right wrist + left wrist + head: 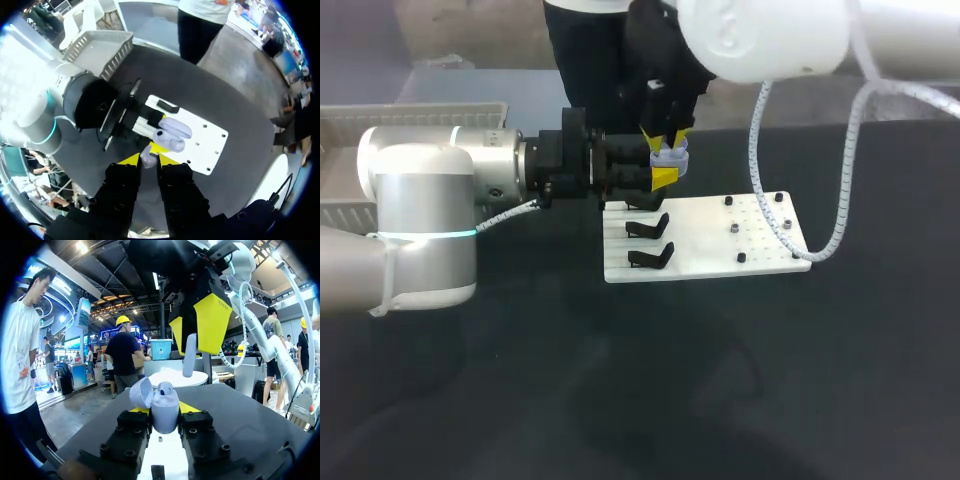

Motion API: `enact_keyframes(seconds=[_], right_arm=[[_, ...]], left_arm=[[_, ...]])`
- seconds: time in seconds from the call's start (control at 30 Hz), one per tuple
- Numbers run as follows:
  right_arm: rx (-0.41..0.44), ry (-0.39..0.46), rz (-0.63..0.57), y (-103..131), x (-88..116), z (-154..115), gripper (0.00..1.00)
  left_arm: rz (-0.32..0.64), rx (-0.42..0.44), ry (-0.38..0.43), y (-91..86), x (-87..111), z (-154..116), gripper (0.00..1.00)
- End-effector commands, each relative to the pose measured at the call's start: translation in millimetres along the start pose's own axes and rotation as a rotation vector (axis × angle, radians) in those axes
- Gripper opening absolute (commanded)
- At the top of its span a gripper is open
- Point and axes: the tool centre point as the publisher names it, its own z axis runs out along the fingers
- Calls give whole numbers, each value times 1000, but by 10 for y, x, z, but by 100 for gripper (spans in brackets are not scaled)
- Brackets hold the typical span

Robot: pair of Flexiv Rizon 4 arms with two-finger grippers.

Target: Pick up each earbud case from the left stands, insert the matching earbuds, close the lid, and place the case in the box.

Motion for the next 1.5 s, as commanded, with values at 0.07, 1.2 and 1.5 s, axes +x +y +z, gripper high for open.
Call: enact_keyframes(seconds=[0.07,1.2,1.5], right_arm=[[3,45,0,-16,-87,45,0],[49,26,23,-148,-138,223,0],[48,27,16,-156,-152,245,0]], left_arm=[[1,0,-1,4,1,1,0],[1,0,-1,4,1,1,0],[1,0,-1,4,1,1,0]])
